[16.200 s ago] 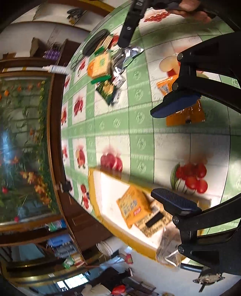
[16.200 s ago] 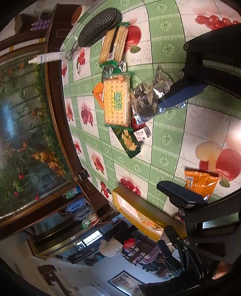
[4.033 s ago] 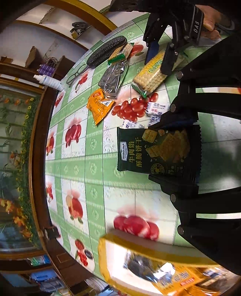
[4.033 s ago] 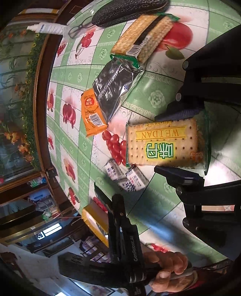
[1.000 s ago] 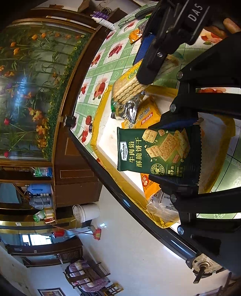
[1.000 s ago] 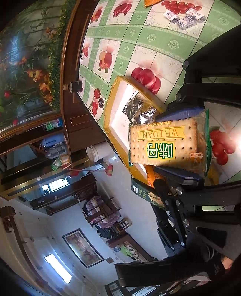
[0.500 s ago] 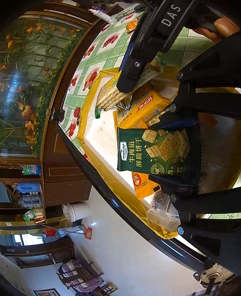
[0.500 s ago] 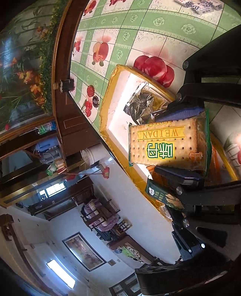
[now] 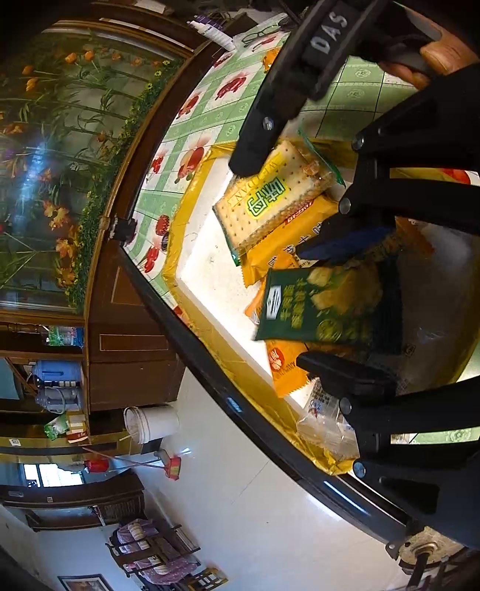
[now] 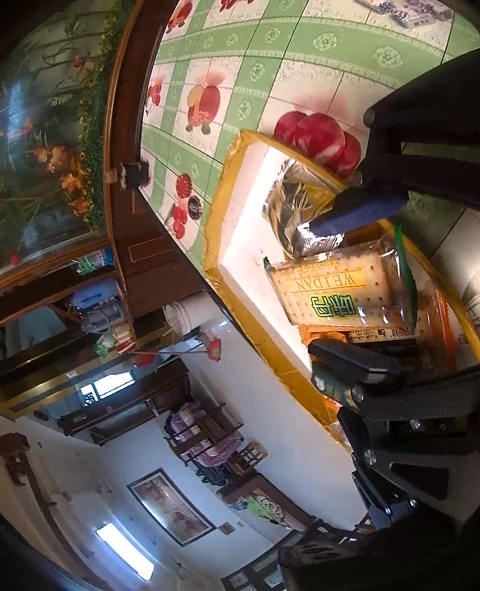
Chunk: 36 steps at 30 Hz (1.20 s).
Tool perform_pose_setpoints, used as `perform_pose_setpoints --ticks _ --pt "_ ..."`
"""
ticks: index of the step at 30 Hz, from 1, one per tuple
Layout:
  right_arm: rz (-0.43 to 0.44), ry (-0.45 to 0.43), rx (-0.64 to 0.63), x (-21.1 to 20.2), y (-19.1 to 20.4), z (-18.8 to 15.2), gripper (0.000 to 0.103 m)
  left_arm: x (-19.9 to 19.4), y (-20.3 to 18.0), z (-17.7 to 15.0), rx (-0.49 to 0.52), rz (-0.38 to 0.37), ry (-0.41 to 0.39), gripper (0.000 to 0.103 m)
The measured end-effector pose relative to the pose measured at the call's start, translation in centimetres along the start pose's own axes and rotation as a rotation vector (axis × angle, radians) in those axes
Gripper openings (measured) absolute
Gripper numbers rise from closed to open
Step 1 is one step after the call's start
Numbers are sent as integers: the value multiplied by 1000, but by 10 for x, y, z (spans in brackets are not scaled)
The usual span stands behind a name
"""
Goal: Organize snacks
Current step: 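Lower both packs into the tray and open both tools to release them, then withdraw both tools from the tray toward the white candy packets and red candies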
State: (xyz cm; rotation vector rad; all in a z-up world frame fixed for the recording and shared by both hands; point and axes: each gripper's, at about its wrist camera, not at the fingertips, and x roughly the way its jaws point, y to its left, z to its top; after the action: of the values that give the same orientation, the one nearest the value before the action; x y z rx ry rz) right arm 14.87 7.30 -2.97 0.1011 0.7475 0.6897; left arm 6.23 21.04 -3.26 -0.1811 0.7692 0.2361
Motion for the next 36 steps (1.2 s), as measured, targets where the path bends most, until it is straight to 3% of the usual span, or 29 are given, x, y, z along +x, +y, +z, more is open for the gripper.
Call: perform_pose_setpoints --ticks 3,22,36 --pt "-9 -38 30 -21 -8 1 73 -8 -2 1 1 0 -20 60" --pt "-59 -165 88 -122 -34 -28 87 -61 -54 -2 112 -14 -124 65" --pt "-82 -269 252 -176 -67 -45 99 -92 -124 -32 205 -141 -124 65"
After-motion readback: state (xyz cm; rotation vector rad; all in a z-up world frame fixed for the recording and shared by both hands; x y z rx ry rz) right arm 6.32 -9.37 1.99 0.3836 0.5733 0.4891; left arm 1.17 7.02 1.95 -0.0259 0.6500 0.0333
